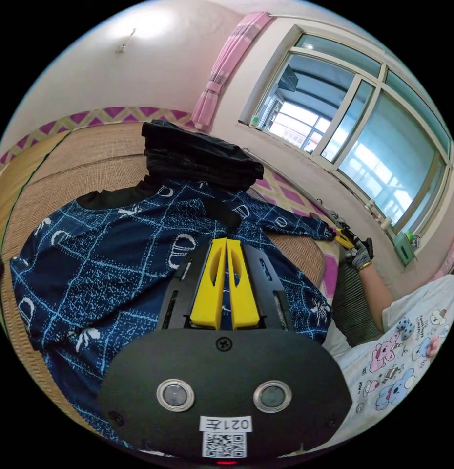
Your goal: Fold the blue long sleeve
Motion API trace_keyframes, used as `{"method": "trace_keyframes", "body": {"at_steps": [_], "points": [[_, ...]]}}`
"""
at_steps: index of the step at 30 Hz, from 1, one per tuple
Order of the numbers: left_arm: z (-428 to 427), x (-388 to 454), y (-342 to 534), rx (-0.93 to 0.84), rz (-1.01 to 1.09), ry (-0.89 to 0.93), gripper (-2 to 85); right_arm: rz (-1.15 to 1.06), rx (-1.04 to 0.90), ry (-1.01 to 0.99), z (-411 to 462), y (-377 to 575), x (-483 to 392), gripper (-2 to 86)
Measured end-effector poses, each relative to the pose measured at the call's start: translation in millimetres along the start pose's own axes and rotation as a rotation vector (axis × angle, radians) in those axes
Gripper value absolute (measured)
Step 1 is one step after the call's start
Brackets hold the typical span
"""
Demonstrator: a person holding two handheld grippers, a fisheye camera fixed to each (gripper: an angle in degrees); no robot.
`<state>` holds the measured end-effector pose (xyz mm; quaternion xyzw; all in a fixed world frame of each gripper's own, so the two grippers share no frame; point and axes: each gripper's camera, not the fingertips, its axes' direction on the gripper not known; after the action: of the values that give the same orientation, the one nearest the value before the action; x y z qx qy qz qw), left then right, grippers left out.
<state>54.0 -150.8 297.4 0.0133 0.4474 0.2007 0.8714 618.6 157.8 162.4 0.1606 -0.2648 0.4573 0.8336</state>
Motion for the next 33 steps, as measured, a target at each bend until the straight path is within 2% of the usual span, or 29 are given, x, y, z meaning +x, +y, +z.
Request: {"method": "trace_keyframes", "body": {"at_steps": [3,8,9,11,17,22,26,29,33], "points": [[-22.1,-8.8,14.5,0.026,-0.024,0.015,-1.0,-0.111,0.007,-0.044,-4.6,2.7,-45.3,1.9],[-61.8,-27.0,47.6,0.063,-0.067,0.025,-1.0,-0.675,-0.013,-0.061,13.1,43.9,-251.6,0.8],[-71.7,-32.1,57.4,0.070,-0.076,0.029,-1.0,-0.728,-0.022,-0.078,19.3,51.7,-275.7,0.7],[-86.7,-39.4,72.6,0.083,-0.085,0.030,-1.0,-0.915,-0.102,-0.155,54.2,88.9,-370.5,0.6],[-141.2,-63.9,124.1,0.128,-0.146,0.024,-1.0,-1.190,-0.407,-0.340,180.4,235.2,-549.6,0.5],[-201.5,-83.0,170.4,0.197,-0.187,0.007,-1.0,-1.271,-0.698,-0.360,306.4,386.1,-601.4,0.6],[-230.3,-99.0,198.3,0.216,-0.217,-0.003,-1.0,-1.364,-0.918,-0.244,403.7,512.5,-588.2,0.7],[-247.9,-113.8,219.1,0.225,-0.251,-0.005,-1.0,-1.387,-0.966,-0.252,428.1,553.9,-586.2,1.0],[-262.3,-131.1,238.6,0.244,-0.291,0.007,-1.0,-1.419,-0.934,-0.256,441.0,582.3,-593.2,2.3]]}}
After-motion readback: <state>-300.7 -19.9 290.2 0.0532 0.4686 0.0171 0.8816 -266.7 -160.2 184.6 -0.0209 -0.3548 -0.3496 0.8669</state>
